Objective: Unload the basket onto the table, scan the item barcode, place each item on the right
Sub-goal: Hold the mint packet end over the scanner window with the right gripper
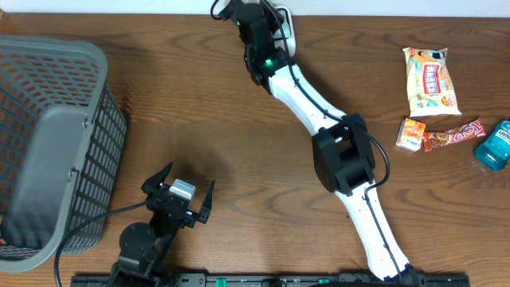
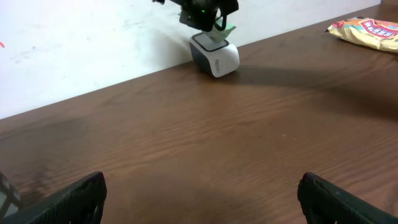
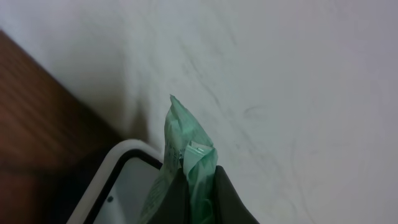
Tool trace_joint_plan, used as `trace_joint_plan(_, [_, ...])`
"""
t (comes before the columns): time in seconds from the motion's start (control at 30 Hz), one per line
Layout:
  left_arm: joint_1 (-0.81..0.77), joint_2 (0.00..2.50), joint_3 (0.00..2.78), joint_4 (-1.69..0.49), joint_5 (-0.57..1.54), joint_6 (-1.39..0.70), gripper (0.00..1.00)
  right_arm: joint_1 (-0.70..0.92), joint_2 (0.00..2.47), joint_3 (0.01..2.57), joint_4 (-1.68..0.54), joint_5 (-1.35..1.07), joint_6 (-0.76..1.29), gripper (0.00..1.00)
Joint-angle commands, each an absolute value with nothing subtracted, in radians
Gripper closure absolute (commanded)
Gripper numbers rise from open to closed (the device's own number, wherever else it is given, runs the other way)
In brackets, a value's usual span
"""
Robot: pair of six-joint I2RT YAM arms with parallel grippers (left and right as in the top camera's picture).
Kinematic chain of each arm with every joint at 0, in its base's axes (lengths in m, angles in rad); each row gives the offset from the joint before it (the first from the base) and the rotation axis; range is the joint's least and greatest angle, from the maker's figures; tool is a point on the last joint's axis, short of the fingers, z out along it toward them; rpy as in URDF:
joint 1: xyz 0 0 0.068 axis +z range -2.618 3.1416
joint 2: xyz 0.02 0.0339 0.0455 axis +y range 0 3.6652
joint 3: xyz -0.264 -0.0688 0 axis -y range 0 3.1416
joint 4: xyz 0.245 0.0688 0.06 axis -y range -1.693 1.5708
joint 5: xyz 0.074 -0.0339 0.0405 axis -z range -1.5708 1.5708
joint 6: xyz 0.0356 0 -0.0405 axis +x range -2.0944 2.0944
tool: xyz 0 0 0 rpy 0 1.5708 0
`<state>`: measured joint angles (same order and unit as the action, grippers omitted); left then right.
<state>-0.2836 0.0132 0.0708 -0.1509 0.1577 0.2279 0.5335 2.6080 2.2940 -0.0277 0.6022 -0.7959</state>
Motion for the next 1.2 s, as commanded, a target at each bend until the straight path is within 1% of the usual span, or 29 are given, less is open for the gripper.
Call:
trace_joint_plan(0.0, [-0.287, 0.011, 0.054, -0.174, 0.164, 0.215, 0.02, 0.543, 2.621, 2.301, -0.079, 0.562, -0.808, 0.99])
trace_joint_plan(0.2, [-0.287, 0.011, 0.054, -0.174, 0.164, 0.215, 0.02, 0.546, 2.621, 2.301, -0.165, 0.511, -0.675, 0.98])
trace_joint_plan(0.4, [-0.287, 0.011, 0.054, -0.174, 0.164, 0.215, 0.02, 0.554, 2.621, 2.301, -0.146, 0.487, -0.659, 0.98])
trace_joint_plan(0.53, [-0.287, 0.011, 0.054, -0.174, 0.164, 0.215, 0.02, 0.554, 2.621, 2.301, -0.079, 0.488, -0.737, 0.98])
trace_joint_plan(0.67, [-0.287, 0.011, 0.054, -0.174, 0.164, 0.215, 0.02, 0.553, 2.621, 2.301, 0.053, 0.511, -0.941, 0.98])
trace_joint_plan(0.77, [-0.287, 0.011, 0.054, -0.174, 0.164, 0.215, 0.02, 0.548, 2.621, 2.301, 0.13, 0.509, -1.032, 0.99])
trace_joint_plan(0.87, [-0.287, 0.011, 0.054, -0.174, 0.164, 0.215, 0.02, 0.54, 2.621, 2.301, 0.141, 0.488, -1.073, 0.98])
trace_joint_plan(1.0, [-0.287, 0.011, 0.054, -0.174, 0.164, 0.215, 0.02, 0.531, 2.639, 2.301, 0.153, 0.479, -1.076, 0.98])
trace_joint_plan(1.17, [-0.287, 0.011, 0.054, -0.174, 0.164, 0.215, 0.02, 0.535, 2.715, 2.301, 0.193, 0.494, -1.082, 0.99])
